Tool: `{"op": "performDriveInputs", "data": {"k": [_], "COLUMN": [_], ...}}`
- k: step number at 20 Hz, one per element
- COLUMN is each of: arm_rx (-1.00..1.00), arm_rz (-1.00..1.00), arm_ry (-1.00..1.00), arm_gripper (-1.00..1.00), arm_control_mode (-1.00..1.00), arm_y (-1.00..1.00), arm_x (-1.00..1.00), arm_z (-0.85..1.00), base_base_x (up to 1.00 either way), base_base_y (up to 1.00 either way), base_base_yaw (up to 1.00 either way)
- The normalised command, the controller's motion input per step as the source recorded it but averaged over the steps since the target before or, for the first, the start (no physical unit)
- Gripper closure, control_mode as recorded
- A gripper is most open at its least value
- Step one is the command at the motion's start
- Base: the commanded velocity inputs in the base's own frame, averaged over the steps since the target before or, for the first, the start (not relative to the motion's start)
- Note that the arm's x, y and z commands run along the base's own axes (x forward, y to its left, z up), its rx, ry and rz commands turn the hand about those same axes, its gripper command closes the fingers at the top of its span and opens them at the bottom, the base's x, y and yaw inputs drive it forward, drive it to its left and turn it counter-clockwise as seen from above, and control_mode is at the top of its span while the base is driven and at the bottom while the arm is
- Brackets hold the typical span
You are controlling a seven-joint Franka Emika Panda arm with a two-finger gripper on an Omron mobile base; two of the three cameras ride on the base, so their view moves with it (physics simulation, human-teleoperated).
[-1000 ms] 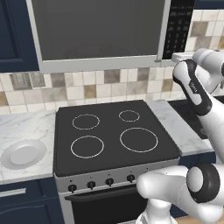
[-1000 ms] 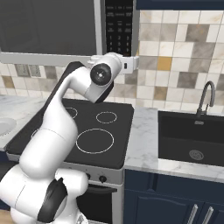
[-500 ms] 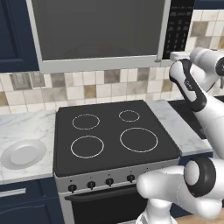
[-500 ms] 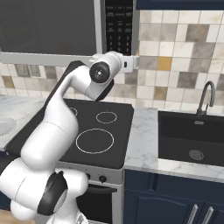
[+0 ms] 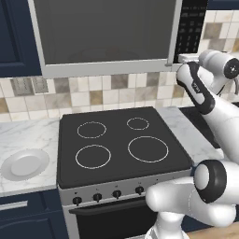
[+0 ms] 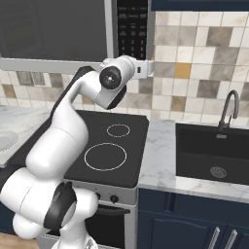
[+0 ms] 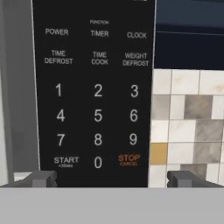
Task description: Pick the squash from the counter and place it in the microwave. Then turn on the microwave.
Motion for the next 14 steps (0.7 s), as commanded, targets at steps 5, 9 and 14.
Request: {"op": "performDriveInputs", "data": {"k": [5,9,14], "arm_rx": [0.0,0.0,0.0], "arm_rz": [0.0,0.0,0.0], "arm_ry": [0.0,0.0,0.0], "arm_gripper": [-1.0,-1.0,-1.0], "arm_control_mode": [-1.0,-1.0,-1.0], "arm_y": [0.0,-0.03,-0.03], "arm_x": [0.06,0.09,0.08], "arm_z": [0.0,0.0,0.0], "base_base_x": [0.0,0.0,0.0], "base_base_y": [0.0,0.0,0.0], "base_base_yaw": [0.0,0.0,0.0]}}
